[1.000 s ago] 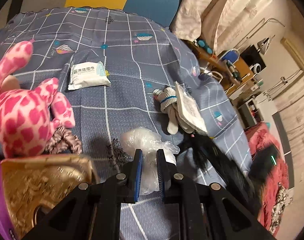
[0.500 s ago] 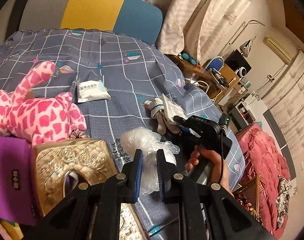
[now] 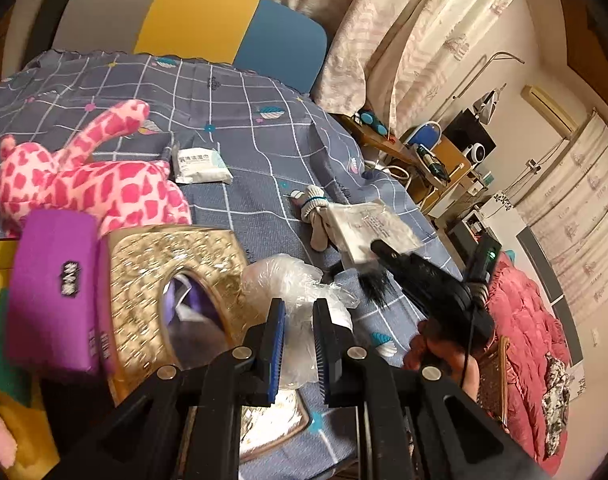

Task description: Organize soft objects

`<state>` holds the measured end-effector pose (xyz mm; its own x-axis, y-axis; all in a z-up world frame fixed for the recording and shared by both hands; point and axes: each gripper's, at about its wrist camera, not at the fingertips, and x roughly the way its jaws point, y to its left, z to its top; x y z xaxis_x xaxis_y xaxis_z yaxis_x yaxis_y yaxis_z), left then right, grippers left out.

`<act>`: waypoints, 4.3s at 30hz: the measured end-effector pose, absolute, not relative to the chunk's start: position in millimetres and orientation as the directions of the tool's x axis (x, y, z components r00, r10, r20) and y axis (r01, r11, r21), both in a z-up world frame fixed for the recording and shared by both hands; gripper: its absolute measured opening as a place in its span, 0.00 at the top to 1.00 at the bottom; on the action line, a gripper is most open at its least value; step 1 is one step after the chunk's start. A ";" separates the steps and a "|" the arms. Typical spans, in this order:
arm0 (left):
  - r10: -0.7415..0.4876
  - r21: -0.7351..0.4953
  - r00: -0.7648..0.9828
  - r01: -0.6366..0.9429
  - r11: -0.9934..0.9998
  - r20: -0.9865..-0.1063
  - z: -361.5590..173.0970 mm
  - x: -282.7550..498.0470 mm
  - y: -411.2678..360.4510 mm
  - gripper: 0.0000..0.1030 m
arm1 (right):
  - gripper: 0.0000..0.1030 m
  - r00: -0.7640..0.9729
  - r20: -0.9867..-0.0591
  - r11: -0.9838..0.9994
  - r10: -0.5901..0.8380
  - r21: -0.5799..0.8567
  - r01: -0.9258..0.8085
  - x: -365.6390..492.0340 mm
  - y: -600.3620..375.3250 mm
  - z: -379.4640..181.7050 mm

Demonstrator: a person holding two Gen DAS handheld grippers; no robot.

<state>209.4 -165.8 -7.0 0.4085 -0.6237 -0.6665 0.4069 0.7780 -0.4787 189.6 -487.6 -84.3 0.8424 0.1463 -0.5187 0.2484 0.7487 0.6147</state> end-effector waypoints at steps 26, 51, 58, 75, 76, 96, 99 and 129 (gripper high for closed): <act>-0.636 -0.538 0.514 0.347 0.768 -0.576 2.3 160.6 -58.0 0.87 | 0.97 0.879 -0.452 0.793 0.153 0.587 0.164 82.0 -424.4 -40.4; -0.504 -0.528 0.505 0.108 0.842 -0.701 -73.7 148.0 74.2 0.64 | 0.97 0.853 -0.218 0.635 0.474 0.756 -0.159 73.4 -305.8 33.4; -0.470 -0.486 0.540 0.125 0.865 -0.698 -73.0 124.9 83.0 0.59 | 0.97 0.751 -0.239 0.598 0.615 0.762 -0.247 91.9 -231.1 23.2; -0.341 -0.544 0.696 -0.085 0.835 -0.632 -69.9 88.8 172.5 0.59 | 0.97 0.574 -0.379 0.558 0.726 0.812 -0.170 147.9 -125.1 -53.2; -0.336 -0.545 0.701 -0.088 0.834 -0.628 -68.8 88.7 174.1 0.59 | 0.97 0.567 -0.385 0.558 0.728 0.813 -0.165 152.7 -119.3 -57.2; -0.331 -0.578 0.707 -0.134 0.805 -0.625 -75.8 87.8 189.8 0.59 | 0.32 0.574 -0.535 0.748 0.620 0.623 -0.226 194.2 -67.8 -66.9; -0.338 -0.573 0.698 -0.125 0.810 -0.631 -77.1 88.5 185.1 0.59 | 0.30 0.607 -0.531 0.776 0.592 0.579 -0.251 177.7 -75.4 -53.6; -0.537 -0.545 0.557 0.171 0.821 -0.634 -57.6 106.7 69.4 0.59 | 0.28 0.825 -0.441 0.851 0.354 0.517 -0.089 114.7 -242.4 -4.2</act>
<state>106.7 69.4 -57.6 0.5569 -0.5365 -0.6341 0.1710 0.8211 -0.5446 114.7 -242.4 -4.2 0.8250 0.3537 -0.4408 -0.0886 0.8513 0.5172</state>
